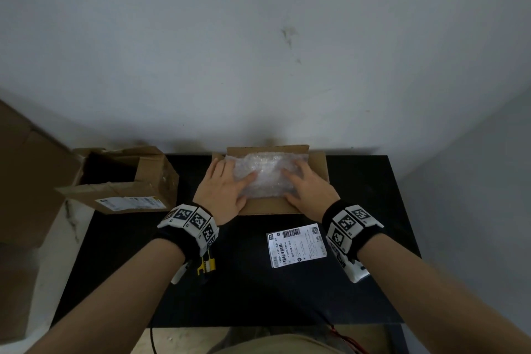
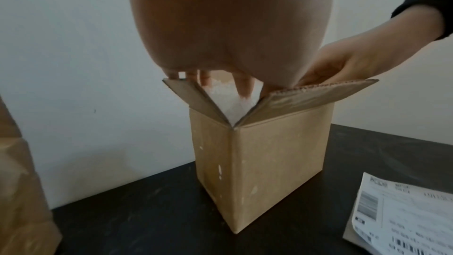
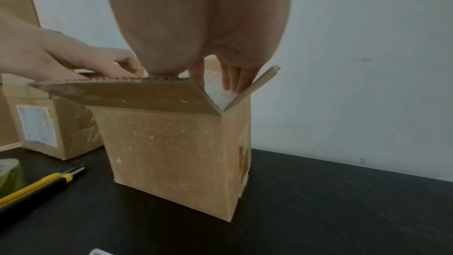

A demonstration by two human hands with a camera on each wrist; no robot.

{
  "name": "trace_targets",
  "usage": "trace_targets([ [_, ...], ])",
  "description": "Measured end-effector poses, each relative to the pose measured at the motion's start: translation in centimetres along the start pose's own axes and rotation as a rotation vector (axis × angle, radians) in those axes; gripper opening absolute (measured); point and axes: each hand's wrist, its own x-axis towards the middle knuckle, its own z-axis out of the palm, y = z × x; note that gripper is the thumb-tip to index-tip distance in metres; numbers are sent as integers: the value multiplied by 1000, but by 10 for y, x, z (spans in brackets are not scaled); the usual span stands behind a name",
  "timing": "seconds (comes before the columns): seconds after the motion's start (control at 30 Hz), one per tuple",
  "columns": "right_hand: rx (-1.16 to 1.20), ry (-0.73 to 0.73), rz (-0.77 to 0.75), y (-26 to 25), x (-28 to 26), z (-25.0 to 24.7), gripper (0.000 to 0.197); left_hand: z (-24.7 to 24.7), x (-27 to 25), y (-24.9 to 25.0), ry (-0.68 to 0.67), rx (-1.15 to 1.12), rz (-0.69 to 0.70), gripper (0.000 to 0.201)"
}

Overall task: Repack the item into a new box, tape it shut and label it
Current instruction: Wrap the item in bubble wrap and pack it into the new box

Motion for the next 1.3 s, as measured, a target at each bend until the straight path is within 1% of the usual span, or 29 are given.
trace_targets([
  [0.07,-61,-5,-15,5,0,5,57,3,-2,-2,11,10,7,56],
  [0.13,-148,-13,-29,8,-1,8,59,8,-4,-4,2,-14,5,59],
  [0.17,-181,-22,-34,9,-2,7,64,9,-4,-5,4,-46,-8,63],
  [0.23,-220,-43,-34,12,-4,7,81,12,-5,-8,7,-107,-31,71],
  [0.27,-240,-49,-32,14,-5,7,86,13,-6,-9,3,-121,-36,75],
  [0.37,-288,-57,-24,17,-2,10,86,14,-7,-14,-14,-141,-29,81],
  [0.43,-303,-73,-29,18,0,12,85,12,-5,-16,-38,-108,-12,84],
  [0.47,-300,-82,-30,19,1,13,84,12,-3,-16,-61,-92,-6,83],
  [0.53,-285,-86,-34,21,1,14,84,8,0,-15,-119,-77,-8,75],
  [0.63,-247,-108,-40,22,2,13,83,2,5,-13,-239,-127,-60,67],
  [0.67,-225,-114,-33,23,4,12,78,1,6,-13,-266,-172,-91,64],
  [0.73,-154,-115,-6,24,6,9,55,2,8,-14,-295,-312,-141,48],
  [0.77,-123,-109,2,25,7,8,46,3,8,-14,-285,-383,-157,40],
  [0.83,-80,-99,7,26,6,7,44,6,7,-17,-228,-452,-174,33],
  [0.93,-35,-55,4,26,6,7,43,11,8,-17,-140,-400,-162,24],
  [1.07,21,108,11,23,7,11,34,12,9,-11,-10,-350,-232,21],
  [1.13,17,156,-27,20,6,12,30,12,7,-7,33,-269,-194,17],
  [1.23,-13,197,-104,14,5,14,28,5,5,-3,107,-111,-122,16],
  [1.27,-26,194,-118,13,4,13,30,2,4,2,99,-66,-102,16],
  [1.3,-36,152,-124,10,3,11,32,0,2,9,66,-45,-83,20],
])
